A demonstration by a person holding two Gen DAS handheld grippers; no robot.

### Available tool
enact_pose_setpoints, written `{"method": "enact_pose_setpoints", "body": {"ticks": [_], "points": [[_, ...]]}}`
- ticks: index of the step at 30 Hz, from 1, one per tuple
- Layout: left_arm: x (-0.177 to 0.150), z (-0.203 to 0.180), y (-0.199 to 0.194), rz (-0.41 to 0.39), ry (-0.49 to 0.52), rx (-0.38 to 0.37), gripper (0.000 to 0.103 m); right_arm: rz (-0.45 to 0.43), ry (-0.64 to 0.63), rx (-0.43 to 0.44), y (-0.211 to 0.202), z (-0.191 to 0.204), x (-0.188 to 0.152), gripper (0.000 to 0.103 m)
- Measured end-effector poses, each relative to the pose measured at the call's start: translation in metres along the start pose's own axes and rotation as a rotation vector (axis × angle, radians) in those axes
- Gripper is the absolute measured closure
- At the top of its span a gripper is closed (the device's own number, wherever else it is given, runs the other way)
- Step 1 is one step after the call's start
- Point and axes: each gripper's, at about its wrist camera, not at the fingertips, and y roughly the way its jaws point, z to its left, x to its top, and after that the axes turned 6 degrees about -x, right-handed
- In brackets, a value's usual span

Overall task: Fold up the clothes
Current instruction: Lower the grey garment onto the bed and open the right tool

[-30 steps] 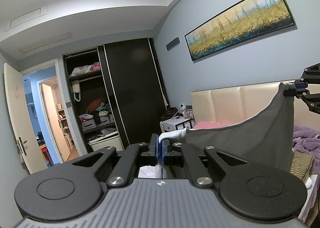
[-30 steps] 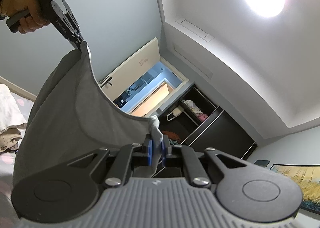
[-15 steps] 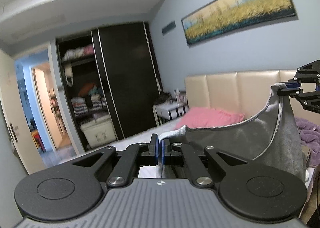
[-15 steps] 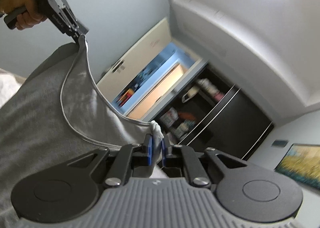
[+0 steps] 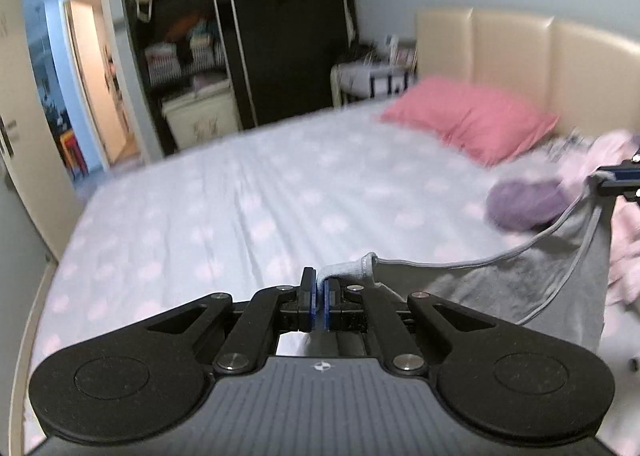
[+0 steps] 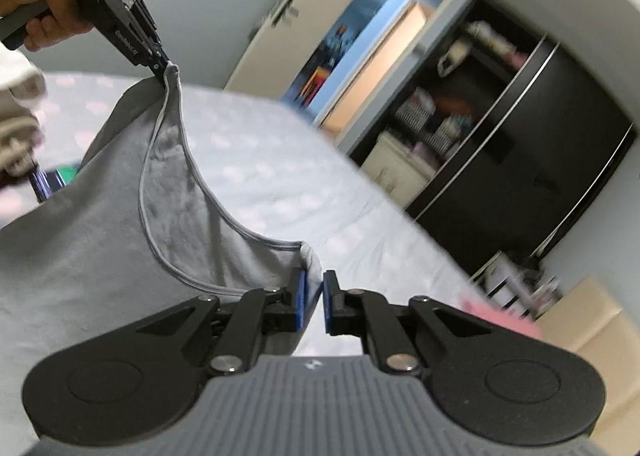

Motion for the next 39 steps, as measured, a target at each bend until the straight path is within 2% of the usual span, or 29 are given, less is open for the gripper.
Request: {"method": "enact_pose_setpoints", "body": {"ticks": [4,9,14,17,20,21,22,23,25,27,29,35,39], "points": [[-0.024,0.008,0.079,0.088,-0.012,0.018,0.101,0.094,0.034,0.041,0.079,0.015,-0.034,0.093],[-0.041,0.013,0.148,0.173,-0.035,0.025,0.101,0.183,0.083,0.063,0.147,0.028,-0.067,0.093],[-0.052,0.012,0.196,0.244,-0.028,0.066,0.101,0.241,0.15,0.074,0.185,0.045,-0.09,0.093],[-0.056,0.012,0.216,0.267,-0.04,0.083,0.101,0.27,0.187,0.075,0.208,0.05,-0.093,0.093],[-0.059,0.009,0.231,0.306,-0.03,0.095,0.094,0.291,0.224,0.08,0.223,0.054,-0.096,0.092],[-0.06,0.006,0.234,0.324,-0.012,0.096,0.087,0.291,0.235,0.076,0.221,0.053,-0.096,0.083],[-0.061,0.004,0.236,0.334,0.009,0.1,0.081,0.292,0.247,0.072,0.218,0.052,-0.097,0.068],[-0.06,0.003,0.235,0.336,0.03,0.105,0.078,0.293,0.258,0.067,0.215,0.051,-0.097,0.064],[-0.057,0.004,0.227,0.32,0.046,0.132,0.07,0.294,0.282,0.058,0.209,0.049,-0.097,0.064],[-0.051,0.009,0.215,0.295,0.017,0.135,0.064,0.295,0.305,0.05,0.203,0.047,-0.098,0.064],[-0.048,0.013,0.196,0.269,-0.017,0.122,0.064,0.296,0.328,0.041,0.198,0.044,-0.099,0.064],[-0.062,-0.002,0.109,0.215,-0.042,0.005,0.064,0.337,0.445,0.104,0.137,0.033,-0.109,0.062],[-0.08,-0.022,0.059,0.22,-0.056,-0.094,0.064,0.371,0.441,0.133,0.09,0.045,-0.115,0.062]]}}
